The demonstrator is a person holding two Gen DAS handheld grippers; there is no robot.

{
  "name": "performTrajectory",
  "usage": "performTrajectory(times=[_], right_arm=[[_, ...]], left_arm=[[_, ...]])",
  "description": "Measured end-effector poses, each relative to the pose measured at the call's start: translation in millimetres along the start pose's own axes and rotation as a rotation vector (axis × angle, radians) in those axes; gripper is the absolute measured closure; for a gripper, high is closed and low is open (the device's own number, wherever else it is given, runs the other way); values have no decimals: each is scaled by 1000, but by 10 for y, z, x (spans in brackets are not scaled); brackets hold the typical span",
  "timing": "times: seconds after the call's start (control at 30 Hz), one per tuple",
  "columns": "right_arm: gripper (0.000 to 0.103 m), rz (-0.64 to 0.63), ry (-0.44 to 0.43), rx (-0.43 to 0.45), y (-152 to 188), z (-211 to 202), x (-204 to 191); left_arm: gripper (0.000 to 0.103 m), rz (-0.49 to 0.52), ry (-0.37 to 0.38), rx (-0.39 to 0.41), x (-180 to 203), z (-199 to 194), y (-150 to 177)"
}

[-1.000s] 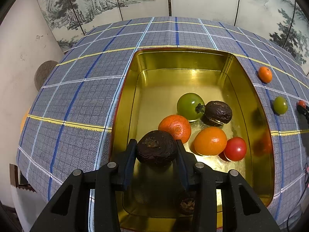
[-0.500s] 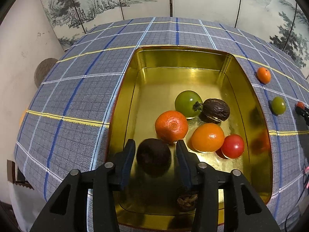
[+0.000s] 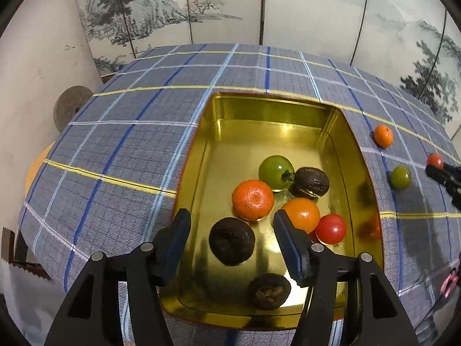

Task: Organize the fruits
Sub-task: 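Carry the red tomato into the gold tin and open the right gripper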

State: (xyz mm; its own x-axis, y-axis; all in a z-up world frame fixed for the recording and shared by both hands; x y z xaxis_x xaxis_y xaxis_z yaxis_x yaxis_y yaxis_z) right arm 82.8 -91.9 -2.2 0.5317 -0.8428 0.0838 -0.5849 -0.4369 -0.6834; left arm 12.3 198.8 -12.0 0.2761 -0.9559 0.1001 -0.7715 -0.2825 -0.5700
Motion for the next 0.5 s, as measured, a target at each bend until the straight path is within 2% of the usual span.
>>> performTrajectory(times=[0.13, 0.33, 0.5], right_arm=[[74, -85, -119, 23, -209, 28, -493], [74, -235, -220, 10, -397, 156, -1170], [74, -299, -312, -24, -448, 257, -1585]], left_arm=[[35, -31, -28, 37, -105, -109, -40], [34, -94, -74, 50, -339, -193, -52], [33, -158, -109, 45, -582, -211, -17]])
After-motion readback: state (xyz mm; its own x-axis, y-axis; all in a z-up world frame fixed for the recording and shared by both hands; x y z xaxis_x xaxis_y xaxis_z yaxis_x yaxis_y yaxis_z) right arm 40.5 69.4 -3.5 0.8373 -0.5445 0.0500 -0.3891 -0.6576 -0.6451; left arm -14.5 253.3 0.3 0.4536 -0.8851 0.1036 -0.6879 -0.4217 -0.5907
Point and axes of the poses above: each gripper's, at about its wrist camera, not at the fingertips, and z roughly the way its jaws point, x to its right, y to its underside, the point moved 1 cm from there along z, roughly the way its jaws point, and after that the axes turned 10 degrees about -z, right-handed, at the moved point
